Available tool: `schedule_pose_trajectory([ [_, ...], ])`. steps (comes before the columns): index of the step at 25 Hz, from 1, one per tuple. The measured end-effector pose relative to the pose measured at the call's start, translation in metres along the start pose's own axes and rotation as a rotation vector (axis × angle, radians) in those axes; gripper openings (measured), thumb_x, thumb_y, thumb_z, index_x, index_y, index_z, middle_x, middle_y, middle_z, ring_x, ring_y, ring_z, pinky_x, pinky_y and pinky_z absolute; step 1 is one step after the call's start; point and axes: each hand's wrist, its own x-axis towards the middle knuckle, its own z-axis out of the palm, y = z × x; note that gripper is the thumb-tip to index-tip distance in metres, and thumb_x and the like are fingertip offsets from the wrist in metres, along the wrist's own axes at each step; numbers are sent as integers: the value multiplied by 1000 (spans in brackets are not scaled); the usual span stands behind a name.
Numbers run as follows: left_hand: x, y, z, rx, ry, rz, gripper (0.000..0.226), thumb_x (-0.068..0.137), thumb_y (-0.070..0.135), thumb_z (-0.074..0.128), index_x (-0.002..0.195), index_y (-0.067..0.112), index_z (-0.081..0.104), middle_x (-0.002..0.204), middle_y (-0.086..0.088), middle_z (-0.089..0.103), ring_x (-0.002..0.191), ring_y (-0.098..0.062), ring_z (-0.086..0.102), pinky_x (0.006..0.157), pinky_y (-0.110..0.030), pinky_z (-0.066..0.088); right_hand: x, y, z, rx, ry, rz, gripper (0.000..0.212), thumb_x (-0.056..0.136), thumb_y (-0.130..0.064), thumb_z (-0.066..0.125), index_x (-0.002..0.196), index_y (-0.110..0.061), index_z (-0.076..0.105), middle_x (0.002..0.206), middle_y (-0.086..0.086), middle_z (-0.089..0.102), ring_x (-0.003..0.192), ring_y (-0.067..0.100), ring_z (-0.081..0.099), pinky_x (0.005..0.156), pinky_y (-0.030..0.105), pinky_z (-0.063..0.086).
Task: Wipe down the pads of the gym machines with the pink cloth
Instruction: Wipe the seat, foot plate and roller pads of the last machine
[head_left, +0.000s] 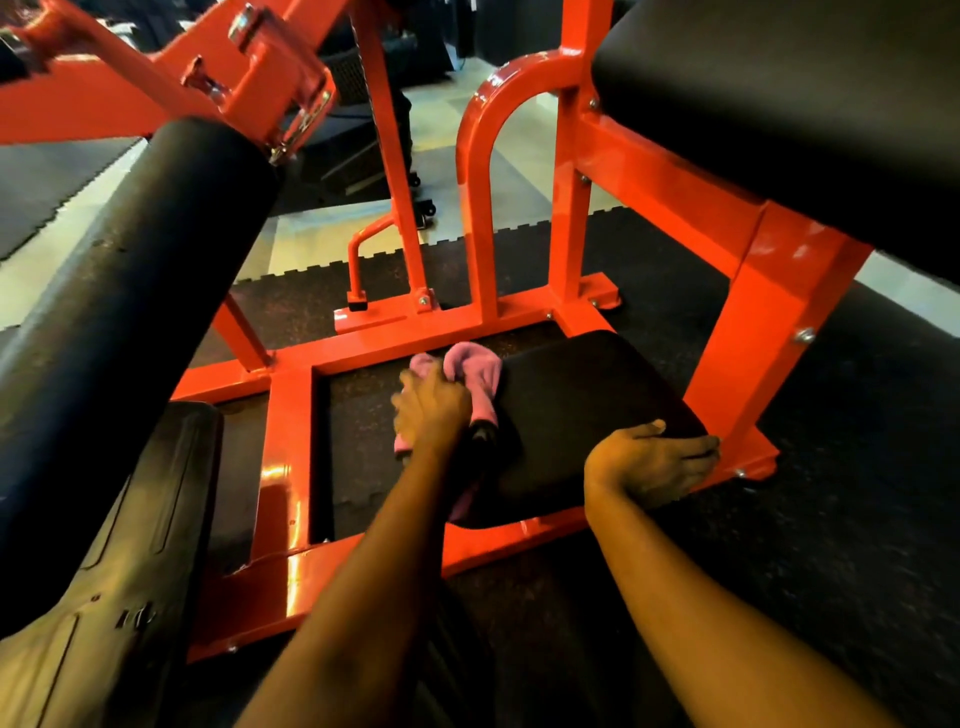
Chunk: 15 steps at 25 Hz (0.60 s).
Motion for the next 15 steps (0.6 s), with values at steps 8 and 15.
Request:
schedule_pose_trajectory([
  [8,-61,-16,8,239,-80,215,87,68,95,34,144,56,22,164,1,8,146,-41,11,104,-72,23,1,0,-1,-10,-10,-10,72,92,-38,32,152,2,30,153,27,37,137,46,38,113,58,32],
  [15,27,28,16,375,-82,243,60,85,71,33,131,38,53,138,-7,55,125,-37,48,103,-55,36,4,3,7,-35,16,4,66,94,-32,39,152,-1,30,153,26,36,140,44,36,115,57,31],
])
